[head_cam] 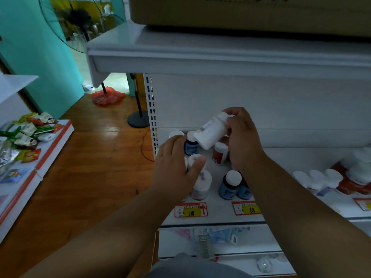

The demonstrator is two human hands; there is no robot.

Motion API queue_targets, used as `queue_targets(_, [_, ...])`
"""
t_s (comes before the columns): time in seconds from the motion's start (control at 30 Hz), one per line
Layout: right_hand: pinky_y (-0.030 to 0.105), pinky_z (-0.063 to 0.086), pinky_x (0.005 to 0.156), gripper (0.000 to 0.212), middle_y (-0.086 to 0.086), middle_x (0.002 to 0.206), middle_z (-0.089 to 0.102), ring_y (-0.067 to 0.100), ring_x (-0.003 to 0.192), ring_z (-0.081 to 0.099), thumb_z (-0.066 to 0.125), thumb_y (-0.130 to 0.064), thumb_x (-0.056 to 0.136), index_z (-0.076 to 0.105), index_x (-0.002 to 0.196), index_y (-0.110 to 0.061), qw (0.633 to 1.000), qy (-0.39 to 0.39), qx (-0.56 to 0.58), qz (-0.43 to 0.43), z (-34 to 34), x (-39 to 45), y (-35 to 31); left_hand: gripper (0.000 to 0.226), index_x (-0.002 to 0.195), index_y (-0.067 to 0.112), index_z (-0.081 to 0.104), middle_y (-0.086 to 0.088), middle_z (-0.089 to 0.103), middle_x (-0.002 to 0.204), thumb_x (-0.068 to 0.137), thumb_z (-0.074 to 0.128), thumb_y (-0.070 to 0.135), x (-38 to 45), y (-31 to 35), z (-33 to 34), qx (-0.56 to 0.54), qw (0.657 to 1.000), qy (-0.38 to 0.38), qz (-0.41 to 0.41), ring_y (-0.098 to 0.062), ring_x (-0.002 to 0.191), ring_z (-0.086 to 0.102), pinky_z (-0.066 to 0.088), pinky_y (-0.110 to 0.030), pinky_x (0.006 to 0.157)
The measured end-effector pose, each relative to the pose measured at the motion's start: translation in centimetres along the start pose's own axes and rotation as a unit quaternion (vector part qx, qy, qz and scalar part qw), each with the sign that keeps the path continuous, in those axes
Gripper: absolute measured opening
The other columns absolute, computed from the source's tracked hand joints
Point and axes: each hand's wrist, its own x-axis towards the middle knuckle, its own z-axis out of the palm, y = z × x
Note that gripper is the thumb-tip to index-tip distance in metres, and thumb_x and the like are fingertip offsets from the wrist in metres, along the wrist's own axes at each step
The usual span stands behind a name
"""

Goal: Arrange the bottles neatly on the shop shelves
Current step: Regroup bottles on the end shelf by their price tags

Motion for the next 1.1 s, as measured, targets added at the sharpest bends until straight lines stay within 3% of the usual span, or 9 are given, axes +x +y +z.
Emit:
queue_targets(0.13, [0.037, 0.052, 0.069, 0.017, 0.011, 0.083, 0.058, 0.026, 0.07, 0.057, 0.051, -0.026, 0.09, 0.062, 0.095, -0.015, 0.94, -0.043, 0.297, 0.163, -3.0, -2.8, -2.1, 0.07, 0.122, 0.015, 0.053, 0.002, 0.052, 0.113, 0.091, 0.026, 0.071, -0.2, 2.7, 1.1, -0.13, 0.99, 0.029, 0.048, -0.013, 0.106, 0.046, 0.034, -0.023, 0.087])
queue_targets(0.2, [0.032, 0.055, 0.059, 0.033, 0.01, 0.075, 0.059, 0.023, 0.062, 0.061, 0.06, -0.04, 0.085, 0.061, 0.092, -0.009, 0.926, -0.071, 0.326, 0.176, -4.9, -4.0, -2.8, 0.061, 0.107, 0.015, 0.056, 0.006, 0.051, 0.097, 0.094, 0.025, 0.067, -0.5, 4.3, 2.2, -0.174, 0.979, 0.041, 0.094, -0.013, 0.092, 0.047, 0.033, -0.023, 0.078])
queue_targets(0.4, [0.04, 0.058, 0.068, 0.048, 0.016, 0.092, 0.068, 0.026, 0.078, 0.069, 0.063, -0.035, 0.077, 0.049, 0.116, -0.012, 0.956, -0.063, 0.266, 0.107, -12.3, -6.0, -2.9, 0.052, 0.1, 0.016, 0.059, 0.005, 0.058, 0.092, 0.096, 0.031, 0.06, -1.9, 9.7, 5.7, -0.258, 0.956, -0.033, 0.133, -0.015, 0.087, 0.054, 0.044, -0.03, 0.076])
queue_targets(0.5, [0.033, 0.056, 0.063, 0.027, 0.012, 0.088, 0.067, 0.023, 0.074, 0.063, 0.06, -0.033, 0.078, 0.066, 0.094, -0.012, 0.965, -0.044, 0.231, 0.114, -15.8, -7.0, -3.2, 0.047, 0.1, 0.022, 0.058, 0.011, 0.057, 0.092, 0.091, 0.032, 0.06, -2.5, 13.1, 7.4, -0.269, 0.951, -0.1, 0.116, -0.005, 0.089, 0.053, 0.039, -0.017, 0.075])
queue_targets(0.57, [0.031, 0.052, 0.06, 0.021, 0.012, 0.082, 0.061, 0.023, 0.066, 0.059, 0.058, -0.03, 0.079, 0.07, 0.072, -0.014, 0.97, -0.009, 0.208, 0.123, -18.1, -7.8, -3.3, 0.044, 0.096, 0.027, 0.057, 0.013, 0.057, 0.087, 0.089, 0.031, 0.062, -3.1, 15.8, 9.1, -0.292, 0.941, -0.138, 0.1, -0.003, 0.083, 0.054, 0.04, -0.019, 0.071])
queue_targets(0.67, [0.039, 0.05, 0.065, 0.027, 0.016, 0.08, 0.05, 0.027, 0.068, 0.055, 0.064, -0.04, 0.082, 0.057, 0.084, -0.014, 0.981, 0.063, 0.174, 0.055, -23.8, -8.6, -2.2, 0.043, 0.088, 0.028, 0.055, 0.009, 0.059, 0.082, 0.088, 0.031, 0.063, -4.1, 20.7, 13.0, -0.302, 0.935, -0.155, 0.102, -0.008, 0.077, 0.056, 0.043, -0.031, 0.069])
queue_targets(0.77, [0.05, 0.05, 0.073, 0.03, 0.018, 0.084, 0.055, 0.03, 0.077, 0.056, 0.075, -0.046, 0.071, 0.058, 0.08, -0.023, 0.993, 0.091, 0.069, 0.008, -30.9, -9.9, -1.1, 0.042, 0.092, 0.027, 0.058, 0.009, 0.059, 0.086, 0.088, 0.033, 0.061, -6.1, 25.7, 17.5, -0.3, 0.931, -0.178, 0.109, -0.005, 0.078, 0.055, 0.041, -0.019, 0.069])
queue_targets(0.97, [0.02, 0.047, 0.056, 0.01, -0.013, 0.061, 0.059, 0.003, 0.058, 0.055, 0.065, -0.02, 0.09, 0.056, 0.088, -0.015, 0.994, 0.086, -0.062, -0.034, -40.0, -10.2, 0.6, 0.044, 0.099, 0.024, 0.06, 0.015, 0.057, 0.09, 0.088, 0.034, 0.057, -8.9, 30.8, 22.9, -0.248, 0.952, -0.164, 0.075, -0.002, 0.087, 0.054, 0.037, -0.01, 0.069])
queue_targets(1.1, [0.029, 0.05, 0.062, 0.012, 0.011, 0.075, 0.062, 0.012, 0.067, 0.057, 0.067, -0.019, 0.088, 0.059, 0.09, -0.011, 0.992, 0.041, -0.107, -0.05, -40.4, -8.3, 1.3, 0.041, 0.099, 0.03, 0.057, 0.013, 0.06, 0.095, 0.087, 0.035, 0.062, -9.0, 31.2, 23.6, -0.228, 0.962, -0.144, 0.053, -0.004, 0.087, 0.056, 0.044, -0.02, 0.073])
